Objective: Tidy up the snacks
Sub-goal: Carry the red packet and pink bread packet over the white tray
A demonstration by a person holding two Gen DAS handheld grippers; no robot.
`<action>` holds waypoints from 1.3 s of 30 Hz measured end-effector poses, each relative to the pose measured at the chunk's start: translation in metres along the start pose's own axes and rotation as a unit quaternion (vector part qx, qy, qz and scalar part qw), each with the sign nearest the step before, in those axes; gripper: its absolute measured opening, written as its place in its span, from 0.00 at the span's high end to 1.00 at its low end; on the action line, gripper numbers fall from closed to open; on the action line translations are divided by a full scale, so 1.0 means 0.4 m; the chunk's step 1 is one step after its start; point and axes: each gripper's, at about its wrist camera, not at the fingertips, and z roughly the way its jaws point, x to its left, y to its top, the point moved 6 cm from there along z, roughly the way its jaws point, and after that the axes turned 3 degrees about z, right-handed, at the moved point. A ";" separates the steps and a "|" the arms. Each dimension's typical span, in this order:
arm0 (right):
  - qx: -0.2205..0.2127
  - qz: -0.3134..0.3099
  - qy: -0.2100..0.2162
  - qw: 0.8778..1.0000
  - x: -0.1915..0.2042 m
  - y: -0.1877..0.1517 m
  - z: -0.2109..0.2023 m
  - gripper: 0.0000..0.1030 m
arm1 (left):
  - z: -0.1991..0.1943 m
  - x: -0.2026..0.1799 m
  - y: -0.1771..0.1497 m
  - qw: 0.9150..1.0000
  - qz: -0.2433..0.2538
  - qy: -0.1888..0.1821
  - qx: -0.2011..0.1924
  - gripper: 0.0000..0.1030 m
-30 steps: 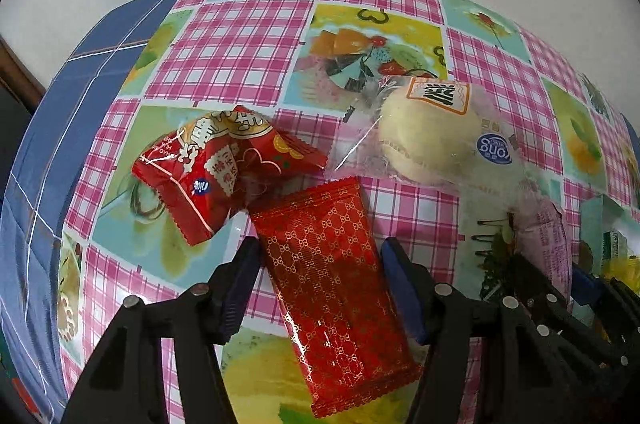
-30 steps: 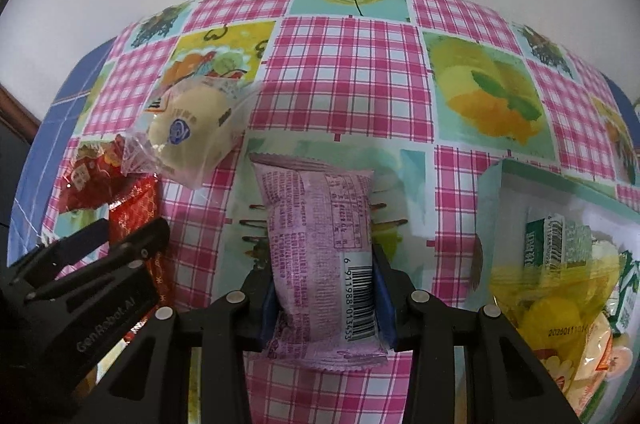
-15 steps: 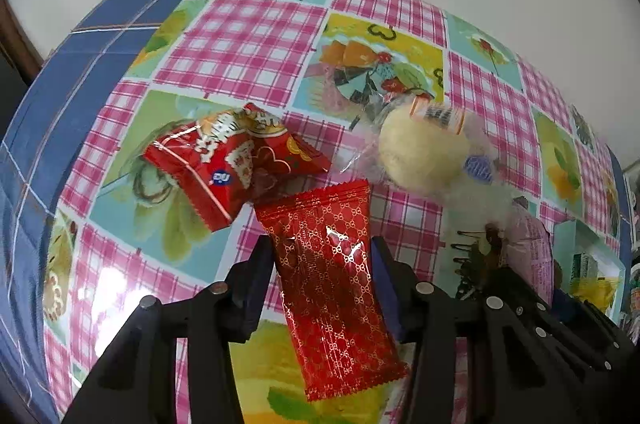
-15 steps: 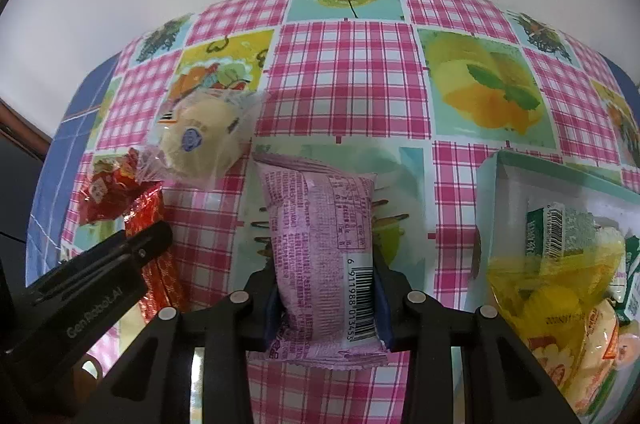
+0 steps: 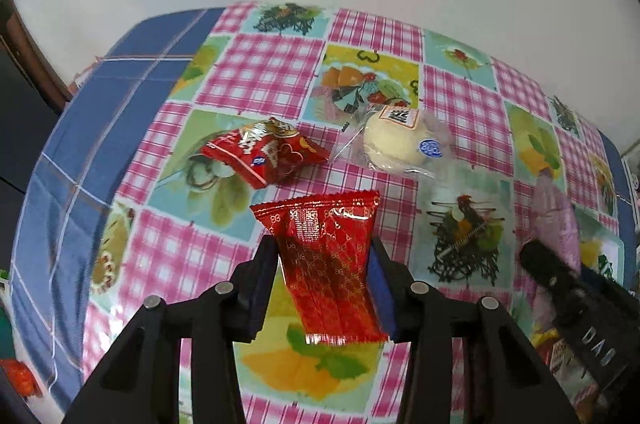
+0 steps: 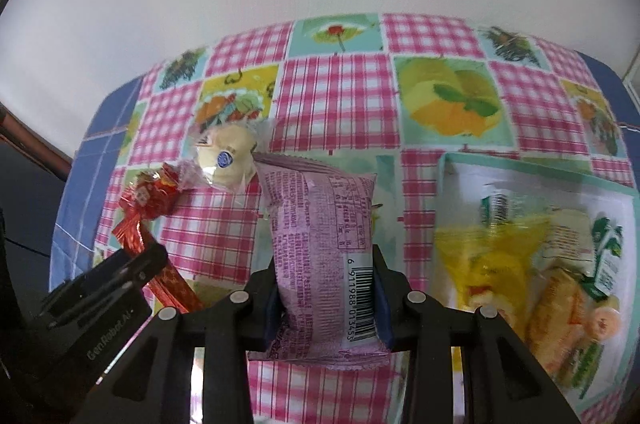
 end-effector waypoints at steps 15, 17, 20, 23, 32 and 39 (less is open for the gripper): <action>-0.025 0.010 0.007 1.000 -0.043 -0.048 -0.134 0.62 | -0.170 -0.066 -0.042 0.998 0.007 0.006 -0.056 0.56; -0.027 0.011 0.004 1.000 -0.057 -0.051 -0.144 0.61 | -0.193 -0.102 -0.044 0.998 0.016 -0.006 -0.064 0.56; -0.030 0.016 0.001 0.999 -0.086 -0.051 -0.157 0.61 | -0.221 -0.164 -0.042 0.996 0.035 -0.014 -0.077 0.56; -0.035 0.030 -0.005 0.999 -0.142 -0.044 -0.175 0.61 | -0.241 -0.223 -0.040 0.995 0.050 -0.021 -0.086 0.56; -0.046 0.094 -0.037 0.994 -0.348 -0.031 -0.217 0.61 | -0.267 -0.406 -0.062 0.988 0.108 -0.044 -0.098 0.56; -0.045 0.123 -0.066 0.989 -0.474 -0.041 -0.232 0.61 | -0.253 -0.548 -0.101 0.982 0.156 -0.069 -0.085 0.56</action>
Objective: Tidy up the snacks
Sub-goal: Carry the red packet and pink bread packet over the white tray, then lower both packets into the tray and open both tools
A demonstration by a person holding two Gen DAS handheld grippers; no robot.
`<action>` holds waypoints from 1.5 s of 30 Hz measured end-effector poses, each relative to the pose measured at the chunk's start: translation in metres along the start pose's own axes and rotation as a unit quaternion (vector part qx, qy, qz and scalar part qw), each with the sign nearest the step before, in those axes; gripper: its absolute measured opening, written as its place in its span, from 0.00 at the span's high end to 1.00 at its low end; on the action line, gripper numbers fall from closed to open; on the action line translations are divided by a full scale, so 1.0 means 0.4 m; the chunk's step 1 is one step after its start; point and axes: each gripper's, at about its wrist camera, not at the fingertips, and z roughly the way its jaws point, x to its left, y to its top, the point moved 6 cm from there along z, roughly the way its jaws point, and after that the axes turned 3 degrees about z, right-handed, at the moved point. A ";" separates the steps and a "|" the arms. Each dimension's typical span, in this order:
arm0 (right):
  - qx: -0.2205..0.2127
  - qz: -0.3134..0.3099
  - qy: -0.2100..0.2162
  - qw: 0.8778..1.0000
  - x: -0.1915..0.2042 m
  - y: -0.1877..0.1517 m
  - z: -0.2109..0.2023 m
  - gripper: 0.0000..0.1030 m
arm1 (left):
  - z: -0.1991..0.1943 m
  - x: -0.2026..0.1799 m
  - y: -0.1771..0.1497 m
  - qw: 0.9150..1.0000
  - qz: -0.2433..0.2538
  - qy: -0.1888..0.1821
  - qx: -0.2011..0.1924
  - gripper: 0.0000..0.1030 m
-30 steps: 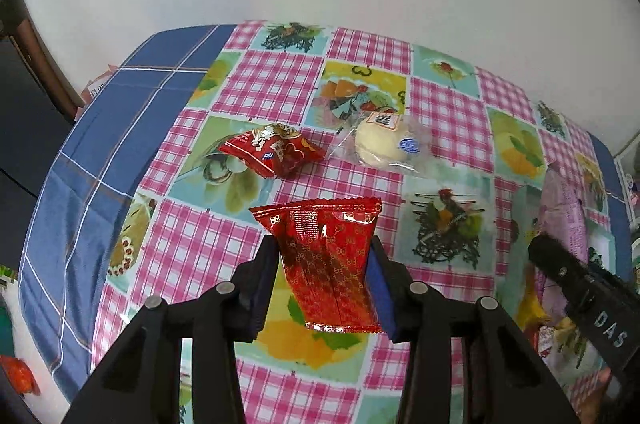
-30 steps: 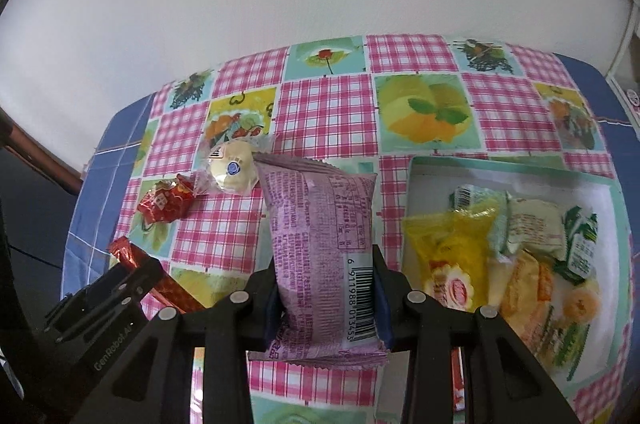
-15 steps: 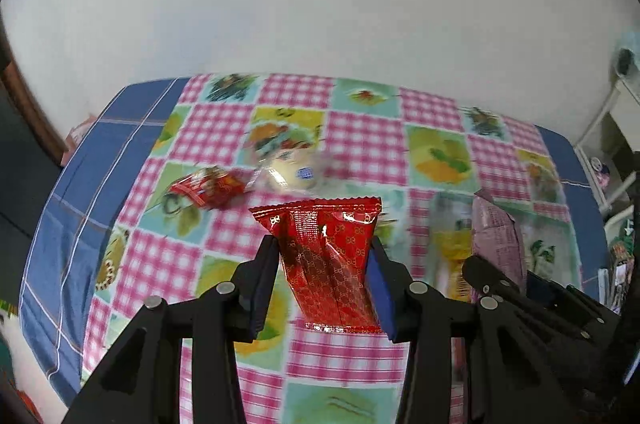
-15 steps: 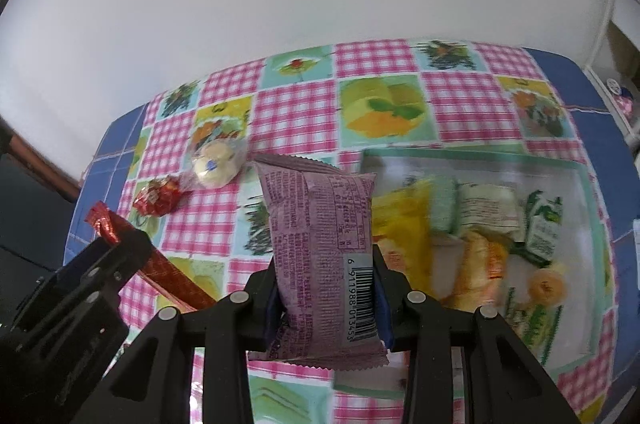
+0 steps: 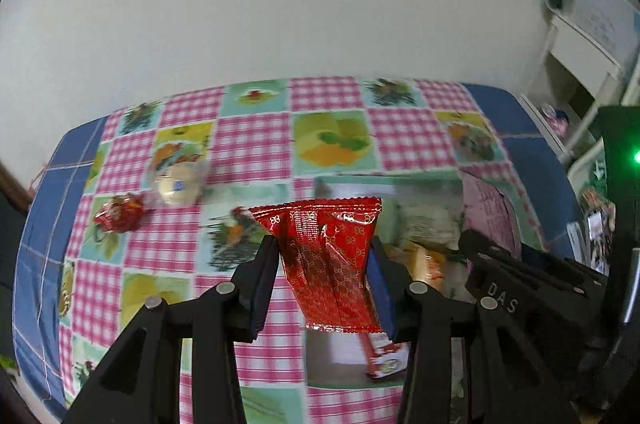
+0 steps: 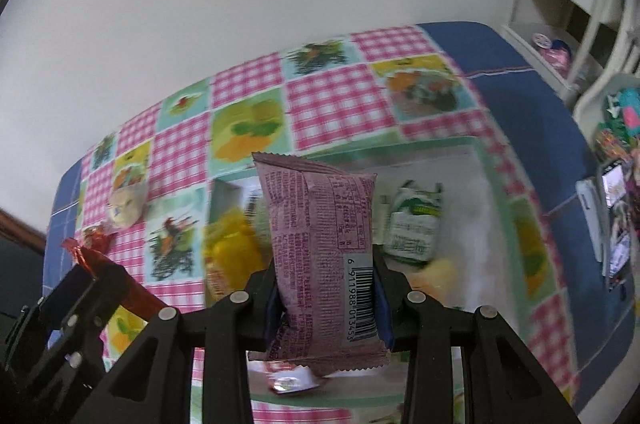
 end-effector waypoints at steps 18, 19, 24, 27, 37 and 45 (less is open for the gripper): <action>0.030 0.029 -0.007 0.999 -0.089 -0.005 0.049 0.61 | 0.099 -0.091 -0.026 0.997 -0.007 -0.068 0.047 0.56; 0.032 0.030 -0.007 0.999 -0.089 -0.008 0.052 0.61 | 0.102 -0.089 -0.026 0.996 -0.009 -0.072 0.048 0.56; 0.050 0.028 -0.009 0.998 -0.089 -0.023 0.082 0.60 | 0.110 -0.074 -0.027 0.995 -0.027 -0.084 0.054 0.52; 0.052 0.027 -0.011 0.998 -0.091 -0.023 0.085 0.59 | 0.110 -0.067 -0.028 0.993 -0.038 -0.095 0.058 0.47; 0.044 0.018 -0.017 0.999 -0.085 -0.009 0.056 0.41 | 0.082 -0.018 -0.014 0.993 -0.057 -0.087 0.049 0.39; 0.037 0.018 -0.027 0.999 -0.074 -0.006 0.045 0.12 | 0.088 0.125 -0.033 0.995 -0.081 0.021 0.051 0.16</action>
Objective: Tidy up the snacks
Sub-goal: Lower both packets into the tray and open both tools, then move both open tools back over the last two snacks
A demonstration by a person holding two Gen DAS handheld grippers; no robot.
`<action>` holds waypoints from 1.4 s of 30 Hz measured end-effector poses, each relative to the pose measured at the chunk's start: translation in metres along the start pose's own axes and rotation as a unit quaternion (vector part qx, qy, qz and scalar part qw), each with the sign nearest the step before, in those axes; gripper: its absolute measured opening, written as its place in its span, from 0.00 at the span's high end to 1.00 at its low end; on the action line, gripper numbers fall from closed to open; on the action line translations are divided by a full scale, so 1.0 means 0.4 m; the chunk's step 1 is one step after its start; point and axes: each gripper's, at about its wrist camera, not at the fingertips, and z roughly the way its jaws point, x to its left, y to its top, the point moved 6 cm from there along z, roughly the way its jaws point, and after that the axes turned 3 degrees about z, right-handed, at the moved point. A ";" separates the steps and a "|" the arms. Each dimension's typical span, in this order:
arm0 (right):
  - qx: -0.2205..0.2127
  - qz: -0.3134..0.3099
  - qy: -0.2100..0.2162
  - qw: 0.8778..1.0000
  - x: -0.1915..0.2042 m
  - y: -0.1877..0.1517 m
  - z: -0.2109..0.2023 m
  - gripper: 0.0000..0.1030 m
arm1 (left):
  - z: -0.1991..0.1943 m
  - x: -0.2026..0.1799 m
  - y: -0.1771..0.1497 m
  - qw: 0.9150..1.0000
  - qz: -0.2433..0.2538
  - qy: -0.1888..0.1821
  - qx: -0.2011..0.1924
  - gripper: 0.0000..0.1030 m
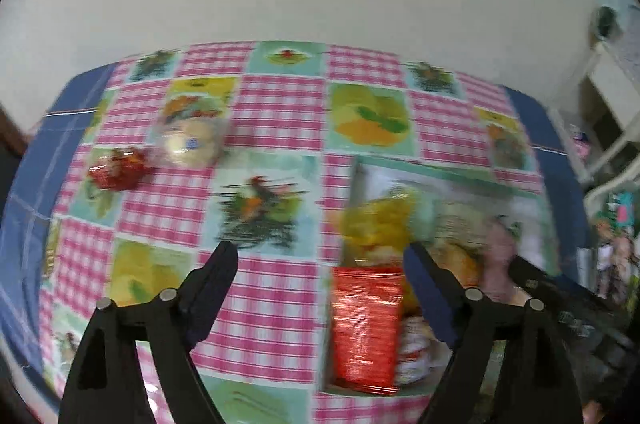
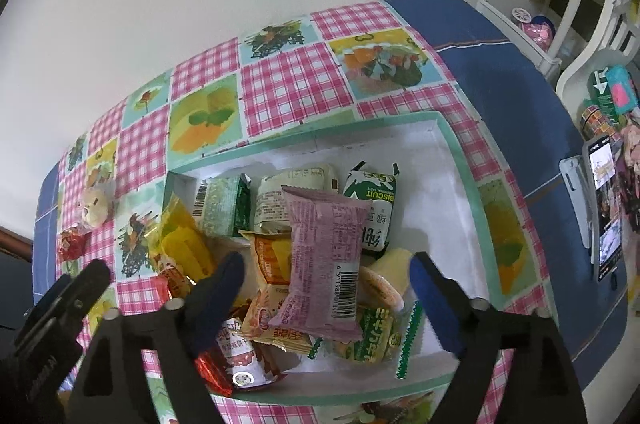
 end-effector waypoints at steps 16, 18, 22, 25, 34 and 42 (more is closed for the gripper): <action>0.003 -0.065 0.018 0.998 0.221 -0.048 0.016 0.00 | 0.021 0.219 -0.006 0.993 -0.066 0.099 -0.004 0.01; 0.002 -0.083 0.020 0.996 0.267 -0.061 0.017 0.00 | 0.019 0.258 -0.006 0.991 -0.083 0.104 -0.004 0.01; 0.005 -0.116 0.026 0.993 0.351 -0.089 0.025 0.00 | 0.015 0.335 -0.011 0.987 -0.111 0.118 -0.003 0.01; 0.009 -0.133 0.032 0.991 0.403 -0.110 0.034 0.00 | 0.012 0.386 -0.012 0.983 -0.126 0.131 -0.004 0.01; 0.021 -0.167 0.041 0.985 0.528 -0.169 0.064 0.00 | 0.007 0.534 -0.020 0.974 -0.157 0.166 0.001 0.01; 0.034 -0.188 0.050 0.980 0.606 -0.215 0.097 0.00 | 0.004 0.609 -0.015 0.971 -0.171 0.164 0.000 0.01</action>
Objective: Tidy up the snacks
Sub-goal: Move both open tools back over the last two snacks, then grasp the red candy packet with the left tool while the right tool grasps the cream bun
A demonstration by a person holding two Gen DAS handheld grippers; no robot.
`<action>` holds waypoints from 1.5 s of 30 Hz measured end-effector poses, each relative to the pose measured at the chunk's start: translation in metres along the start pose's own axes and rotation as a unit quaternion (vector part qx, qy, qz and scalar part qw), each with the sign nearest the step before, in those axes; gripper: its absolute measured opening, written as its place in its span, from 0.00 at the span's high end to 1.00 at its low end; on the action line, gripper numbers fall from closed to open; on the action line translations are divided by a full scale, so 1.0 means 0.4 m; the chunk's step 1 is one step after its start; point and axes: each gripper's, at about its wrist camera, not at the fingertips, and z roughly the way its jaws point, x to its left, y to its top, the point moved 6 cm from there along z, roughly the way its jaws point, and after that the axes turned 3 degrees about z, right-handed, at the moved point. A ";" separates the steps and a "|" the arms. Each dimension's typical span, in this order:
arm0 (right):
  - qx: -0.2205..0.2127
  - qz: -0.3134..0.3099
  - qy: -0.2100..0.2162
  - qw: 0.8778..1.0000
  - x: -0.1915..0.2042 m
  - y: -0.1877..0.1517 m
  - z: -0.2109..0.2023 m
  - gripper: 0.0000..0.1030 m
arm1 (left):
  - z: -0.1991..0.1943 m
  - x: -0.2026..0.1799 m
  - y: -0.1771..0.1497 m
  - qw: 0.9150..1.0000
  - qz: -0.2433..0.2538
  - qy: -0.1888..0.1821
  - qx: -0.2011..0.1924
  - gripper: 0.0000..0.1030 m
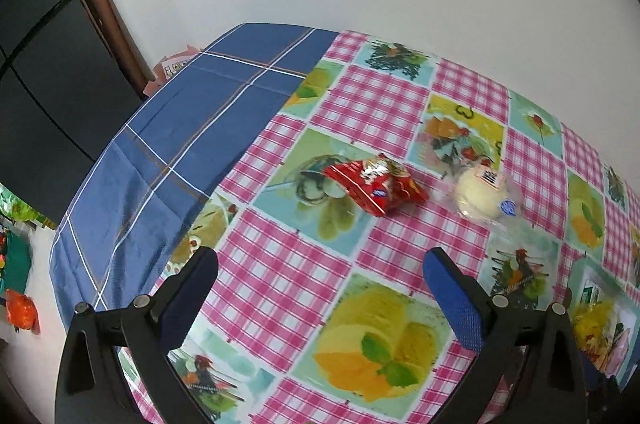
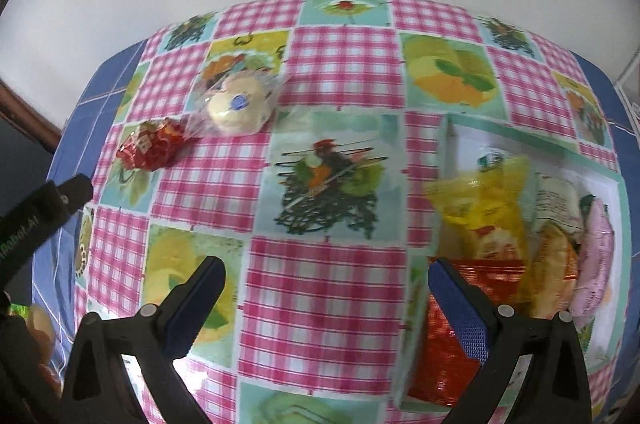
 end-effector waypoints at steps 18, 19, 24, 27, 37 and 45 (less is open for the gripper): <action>-0.059 -0.009 0.025 0.998 0.088 0.068 0.028 0.00 | 0.064 0.021 0.067 0.997 -0.050 -0.063 0.003 0.01; -0.065 -0.008 0.025 0.998 0.087 0.077 0.027 0.00 | 0.069 0.020 0.072 0.996 -0.052 -0.067 0.003 0.01; -0.090 -0.004 0.030 0.995 0.084 0.120 0.042 0.00 | 0.108 0.015 0.098 0.996 -0.048 -0.073 -0.006 0.01; -0.102 0.003 0.041 0.994 0.086 0.145 0.057 0.00 | 0.147 0.011 0.101 0.996 -0.050 -0.076 -0.002 0.01; -0.149 0.015 0.057 0.987 0.096 0.210 0.106 0.00 | 0.231 -0.019 0.125 0.992 -0.051 -0.117 0.004 0.01; -0.162 0.056 0.104 0.980 0.090 0.255 0.128 0.00 | 0.257 -0.035 0.144 0.991 -0.051 -0.122 -0.006 0.01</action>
